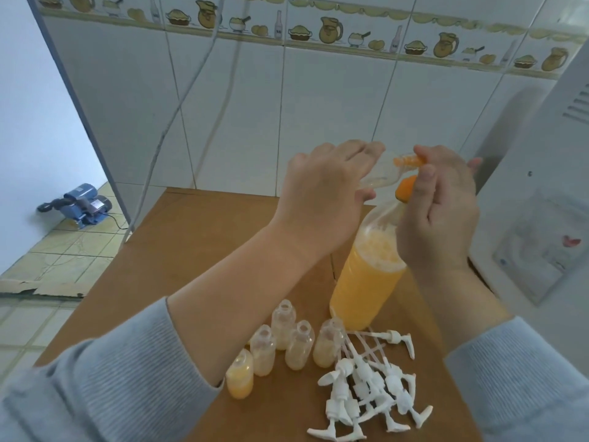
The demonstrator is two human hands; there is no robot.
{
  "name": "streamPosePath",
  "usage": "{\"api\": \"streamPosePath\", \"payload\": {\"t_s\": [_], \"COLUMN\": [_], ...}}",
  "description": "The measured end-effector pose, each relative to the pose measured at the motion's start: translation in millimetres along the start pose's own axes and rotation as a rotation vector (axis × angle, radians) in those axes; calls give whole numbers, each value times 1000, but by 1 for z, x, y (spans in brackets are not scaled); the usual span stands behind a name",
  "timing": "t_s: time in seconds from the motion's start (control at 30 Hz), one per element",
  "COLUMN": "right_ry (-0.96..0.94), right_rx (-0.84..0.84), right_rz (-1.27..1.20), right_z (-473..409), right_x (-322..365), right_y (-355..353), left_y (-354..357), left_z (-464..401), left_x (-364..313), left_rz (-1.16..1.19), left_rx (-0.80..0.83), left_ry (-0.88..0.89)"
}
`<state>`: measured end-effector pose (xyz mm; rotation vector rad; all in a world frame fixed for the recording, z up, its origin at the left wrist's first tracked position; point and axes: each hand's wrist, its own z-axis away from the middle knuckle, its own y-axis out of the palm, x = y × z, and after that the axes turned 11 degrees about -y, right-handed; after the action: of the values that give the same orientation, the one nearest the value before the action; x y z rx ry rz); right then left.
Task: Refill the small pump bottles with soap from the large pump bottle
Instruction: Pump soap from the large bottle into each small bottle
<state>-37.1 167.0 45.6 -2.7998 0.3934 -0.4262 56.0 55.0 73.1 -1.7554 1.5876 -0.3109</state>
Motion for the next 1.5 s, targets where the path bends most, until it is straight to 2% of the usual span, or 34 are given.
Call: {"api": "streamPosePath", "payload": {"t_s": [0.2, 0.33, 0.47, 0.7, 0.8, 0.97, 1.1, 1.27, 1.5], "right_ry": [-15, -36, -50, -51, -29, -39, -43, -54, -87], "right_rx": [113, 37, -38, 90, 48, -35, 53, 135, 7], "right_rz": [-15, -38, 48, 35, -19, 27, 44, 8, 106], "right_z": [-8, -14, 1, -4, -14, 0, 5, -9, 6], "right_x": [4, 5, -4, -2, 0, -1, -2, 4, 1], "right_y": [-5, -11, -4, -10, -17, -5, -3, -21, -5], "left_y": [-7, -15, -11, -12, -18, -16, -14, -21, -14], "left_z": [-5, -8, -5, -5, -10, -6, 2, -1, 3], "left_x": [6, 1, -2, 2, -2, -4, 2, -2, -6], "left_rz": [-14, 4, -15, -12, -1, -6, -7, 15, 22], "left_rx": [60, 50, 60, 104, 92, 113, 156, 125, 98], "left_ry": [-5, -5, 12, -27, -29, -27, -62, -52, -35]}}
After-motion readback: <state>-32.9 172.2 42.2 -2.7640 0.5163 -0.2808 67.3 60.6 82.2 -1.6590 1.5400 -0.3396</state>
